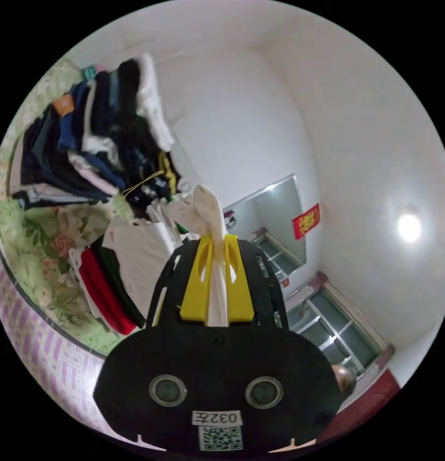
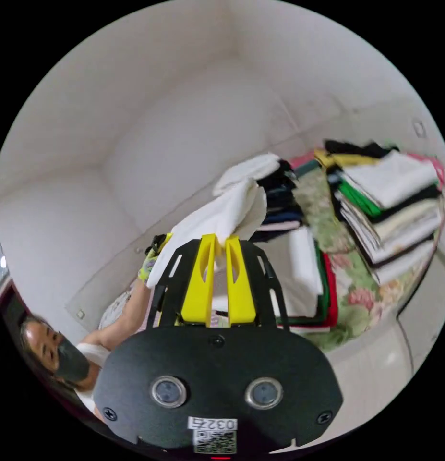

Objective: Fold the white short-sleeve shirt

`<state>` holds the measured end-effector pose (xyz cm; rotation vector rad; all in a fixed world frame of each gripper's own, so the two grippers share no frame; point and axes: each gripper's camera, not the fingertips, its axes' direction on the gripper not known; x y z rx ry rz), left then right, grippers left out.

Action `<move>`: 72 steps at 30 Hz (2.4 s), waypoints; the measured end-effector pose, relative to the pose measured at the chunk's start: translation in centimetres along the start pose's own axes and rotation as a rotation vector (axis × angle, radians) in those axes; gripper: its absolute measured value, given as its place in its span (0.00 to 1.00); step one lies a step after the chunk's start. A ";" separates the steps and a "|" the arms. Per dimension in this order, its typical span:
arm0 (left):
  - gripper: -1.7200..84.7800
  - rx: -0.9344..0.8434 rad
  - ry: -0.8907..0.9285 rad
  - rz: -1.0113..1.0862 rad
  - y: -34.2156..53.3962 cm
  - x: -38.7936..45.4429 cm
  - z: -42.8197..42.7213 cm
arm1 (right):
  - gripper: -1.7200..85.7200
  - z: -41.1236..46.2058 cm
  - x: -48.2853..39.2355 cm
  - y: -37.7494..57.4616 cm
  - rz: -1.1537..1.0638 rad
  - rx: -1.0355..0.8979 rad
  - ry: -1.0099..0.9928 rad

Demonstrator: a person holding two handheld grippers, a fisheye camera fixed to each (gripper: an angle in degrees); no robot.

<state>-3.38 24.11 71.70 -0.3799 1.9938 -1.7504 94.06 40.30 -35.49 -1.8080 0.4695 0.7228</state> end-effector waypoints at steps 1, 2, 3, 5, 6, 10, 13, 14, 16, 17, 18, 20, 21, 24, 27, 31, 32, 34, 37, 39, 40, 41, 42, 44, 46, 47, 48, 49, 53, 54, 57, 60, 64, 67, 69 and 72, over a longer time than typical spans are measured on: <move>0.02 -0.014 -0.032 -0.043 0.0 -2.3 1.3 | 0.07 0.7 1.8 0.4 0.046 -0.027 0.027; 0.02 -0.054 -0.088 -0.132 0.5 -6.8 3.5 | 0.07 2.4 5.2 1.5 0.129 -0.090 0.074; 0.02 -0.084 -0.122 -0.214 1.3 -10.8 5.1 | 0.07 4.1 8.0 2.6 0.192 -0.151 0.098; 0.01 -0.030 -0.057 -0.242 2.4 -14.2 5.2 | 0.07 4.7 10.2 4.2 0.210 -0.125 0.023; 0.01 -0.030 -0.021 -0.244 2.6 -15.3 5.2 | 0.07 4.4 10.8 4.9 0.201 -0.079 -0.033; 0.01 -0.088 -0.054 -0.166 2.1 -14.8 5.4 | 0.07 2.8 9.7 5.8 0.126 -0.016 -0.071; 0.01 -0.090 -0.064 -0.076 2.1 -13.9 6.4 | 0.06 2.7 9.7 7.5 0.118 0.018 -0.097; 0.01 -0.086 -0.106 -0.062 2.4 -14.3 6.9 | 0.06 3.2 10.1 8.4 0.131 0.016 -0.074; 0.02 -0.119 -0.210 -0.070 2.8 -15.8 8.0 | 0.07 4.2 11.3 9.9 0.164 0.010 -0.055; 0.02 -0.161 -0.281 -0.083 3.3 -17.2 8.9 | 0.07 4.9 12.0 10.6 0.176 0.022 -0.067; 0.02 -0.152 -0.261 -0.093 4.2 -18.6 9.1 | 0.07 5.5 12.3 11.2 0.174 0.036 -0.080; 0.03 -0.120 -0.200 -0.118 5.8 -20.1 8.5 | 0.08 5.3 11.7 11.8 0.187 0.058 -0.077; 0.04 -0.089 -0.197 -0.110 7.0 -20.5 7.6 | 0.09 4.4 10.3 12.3 0.169 0.107 -0.018; 0.04 0.029 -0.252 0.012 11.4 -19.2 3.2 | 0.08 2.4 3.8 14.6 -0.017 0.302 0.146; 0.01 0.060 -0.222 0.211 18.9 -17.4 -1.2 | 0.05 4.7 -3.6 16.9 -0.309 0.365 0.238; 0.01 0.032 -0.296 0.380 31.3 -16.3 -6.8 | 0.01 11.2 -9.0 17.2 -0.528 0.250 0.288; 0.01 0.043 -0.316 0.413 35.8 -16.3 -9.1 | 0.01 13.4 -9.6 16.7 -0.545 0.199 0.283; 0.01 0.055 -0.356 0.445 42.5 -16.3 -12.5 | 0.01 16.7 -9.9 15.8 -0.544 0.120 0.264; 0.01 0.088 -0.486 0.490 54.1 -16.1 -17.9 | 0.01 21.6 -9.6 15.2 -0.550 0.038 0.382; 0.01 0.110 -0.636 0.437 62.8 -16.4 -21.1 | 0.01 23.4 -8.2 15.0 -0.529 0.042 0.393; 0.01 0.110 -0.668 0.417 64.7 -16.6 -21.7 | 0.01 23.5 -7.8 14.9 -0.519 0.048 0.384; 0.01 0.118 -0.737 0.369 68.5 -16.9 -23.0 | 0.01 23.5 -7.1 14.7 -0.496 0.053 0.365; 0.01 0.145 -0.819 0.329 72.0 -17.0 -24.3 | 0.01 23.4 -6.6 14.3 -0.461 0.047 0.347; 0.01 0.197 -0.952 0.267 76.8 -16.9 -26.2 | 0.01 22.5 -6.4 13.9 -0.397 0.055 0.328; 0.01 0.253 -1.055 0.222 80.8 -16.7 -28.0 | 0.01 20.7 -7.7 14.9 -0.400 0.158 0.284; 0.01 0.285 -1.109 0.202 83.2 -16.6 -28.9 | 0.01 19.6 -9.2 16.4 -0.440 0.240 0.224; 0.01 0.304 -1.166 0.175 85.1 -16.6 -29.7 | 0.01 19.1 -10.8 18.0 -0.480 0.283 0.151; 0.01 0.311 -1.195 0.162 86.0 -16.6 -30.0 | 0.01 19.1 -11.5 18.8 -0.499 0.287 0.108; 0.01 0.378 -1.292 0.078 90.7 -17.8 -32.2 | 0.01 24.1 -15.9 24.4 -0.586 0.154 -0.243; 0.01 0.409 -1.291 0.077 91.8 -18.0 -32.7 | 0.01 26.5 -16.9 26.0 -0.593 0.087 -0.349; 0.01 0.413 -1.368 0.076 93.1 -18.6 -32.9 | 0.01 32.9 -18.9 29.1 -0.568 -0.102 -0.585; 0.01 0.377 -1.415 0.089 93.3 -19.5 -32.5 | 0.01 38.7 -20.9 30.8 -0.529 -0.304 -0.787; 0.01 0.312 -1.538 0.124 93.1 -20.3 -31.2 | 0.01 42.7 -22.3 30.9 -0.481 -0.400 -0.936; 0.01 0.304 -1.594 0.140 93.0 -20.9 -30.8 | 0.01 44.9 -22.8 30.4 -0.478 -0.442 -0.957; 0.01 0.355 -1.571 0.146 93.2 -20.7 -31.5 | 0.01 46.1 -22.9 29.7 -0.486 -0.461 -0.973; 0.01 0.379 -1.568 0.177 93.1 -20.3 -32.5 | 0.01 47.4 -22.6 28.5 -0.485 -0.478 -0.979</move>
